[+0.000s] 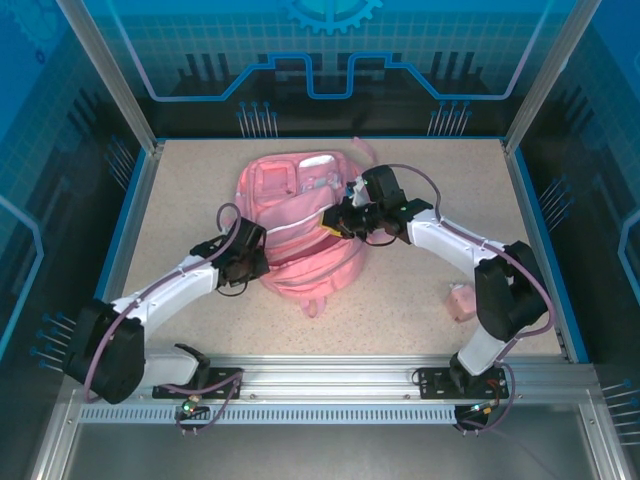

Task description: Pack the student bag

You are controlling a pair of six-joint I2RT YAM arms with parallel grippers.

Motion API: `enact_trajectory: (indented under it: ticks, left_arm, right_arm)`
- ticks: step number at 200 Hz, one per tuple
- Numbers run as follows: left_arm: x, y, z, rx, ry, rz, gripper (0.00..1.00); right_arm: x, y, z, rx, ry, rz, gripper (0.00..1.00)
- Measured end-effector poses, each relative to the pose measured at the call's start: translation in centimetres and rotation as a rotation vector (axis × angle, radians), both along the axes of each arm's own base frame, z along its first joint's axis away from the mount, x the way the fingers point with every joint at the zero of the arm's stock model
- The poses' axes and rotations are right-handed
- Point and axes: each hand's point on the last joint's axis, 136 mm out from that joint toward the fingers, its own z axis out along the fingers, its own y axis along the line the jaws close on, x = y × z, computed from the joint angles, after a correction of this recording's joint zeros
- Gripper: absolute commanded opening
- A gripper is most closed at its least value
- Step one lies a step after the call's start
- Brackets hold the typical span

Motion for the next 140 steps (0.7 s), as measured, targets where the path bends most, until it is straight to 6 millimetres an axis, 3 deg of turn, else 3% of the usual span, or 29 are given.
enact_trajectory:
  ticks: [18,41,80,112,140]
  left_arm:
    - [0.1,0.2,0.0,0.017,0.006,-0.001,0.29]
    - [-0.3,0.8,0.2,0.039,0.014,0.005,0.50]
    - [-0.5,1.0,3.2,0.036,-0.048,-0.033,0.75]
    - [-0.1,1.0,6.7,0.012,-0.143,-0.047,0.85]
    - [-0.1,1.1,7.9,0.004,-0.177,-0.055,0.90]
  right_arm:
    - [-0.2,-0.3,-0.5,-0.029,-0.008,0.011,0.53]
    - [-1.1,-1.8,-1.7,-0.119,-0.035,0.016,0.73]
    - [-2.9,-7.5,-3.0,-0.381,-0.093,-0.043,0.84]
    - [-2.7,-13.7,-2.7,-0.585,-0.135,-0.139,0.86]
    - [-2.7,-19.3,-2.5,-0.720,-0.127,-0.230,0.88]
